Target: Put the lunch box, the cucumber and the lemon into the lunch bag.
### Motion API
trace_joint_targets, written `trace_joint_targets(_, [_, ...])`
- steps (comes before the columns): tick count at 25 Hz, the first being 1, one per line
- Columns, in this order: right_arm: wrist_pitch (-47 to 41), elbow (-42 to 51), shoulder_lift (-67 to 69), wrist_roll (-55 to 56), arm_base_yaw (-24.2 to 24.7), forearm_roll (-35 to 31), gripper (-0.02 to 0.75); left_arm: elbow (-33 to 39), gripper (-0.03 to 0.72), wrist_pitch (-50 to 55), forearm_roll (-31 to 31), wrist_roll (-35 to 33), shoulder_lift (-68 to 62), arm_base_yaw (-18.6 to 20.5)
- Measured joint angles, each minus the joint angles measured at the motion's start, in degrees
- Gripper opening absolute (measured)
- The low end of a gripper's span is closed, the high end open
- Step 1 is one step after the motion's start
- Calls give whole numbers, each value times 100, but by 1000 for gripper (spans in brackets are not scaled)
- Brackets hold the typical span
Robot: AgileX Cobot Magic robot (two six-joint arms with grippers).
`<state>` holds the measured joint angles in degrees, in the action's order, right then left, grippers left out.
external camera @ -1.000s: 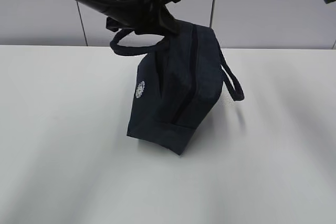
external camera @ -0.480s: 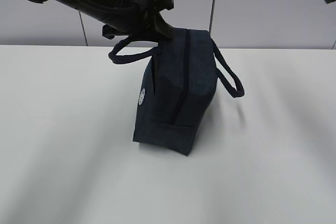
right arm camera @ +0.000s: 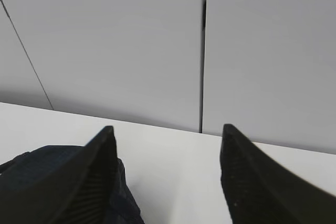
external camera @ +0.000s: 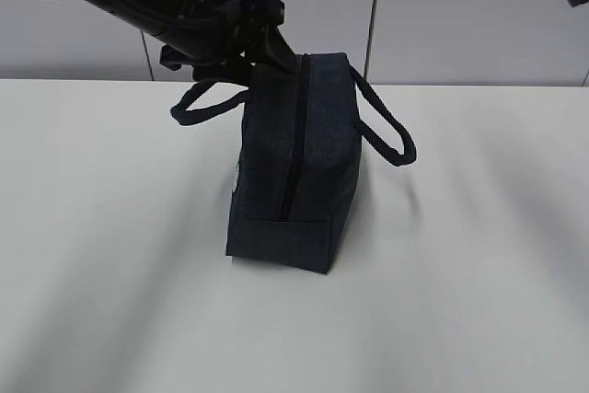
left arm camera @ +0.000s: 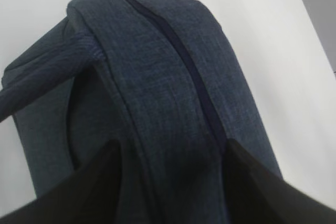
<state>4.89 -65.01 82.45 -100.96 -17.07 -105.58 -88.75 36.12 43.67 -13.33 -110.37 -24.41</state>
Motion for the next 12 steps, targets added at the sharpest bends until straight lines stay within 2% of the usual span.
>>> trace_joint_targets(5, [0, 0, -9, 0, 0, 0, 468, 0, 425, 99, -731, 0, 141, 38])
trace_joint_targets(12, [0, 68, -298, 0, 0, 0, 468, 0, 425, 319, -2095, 0, 735, 92])
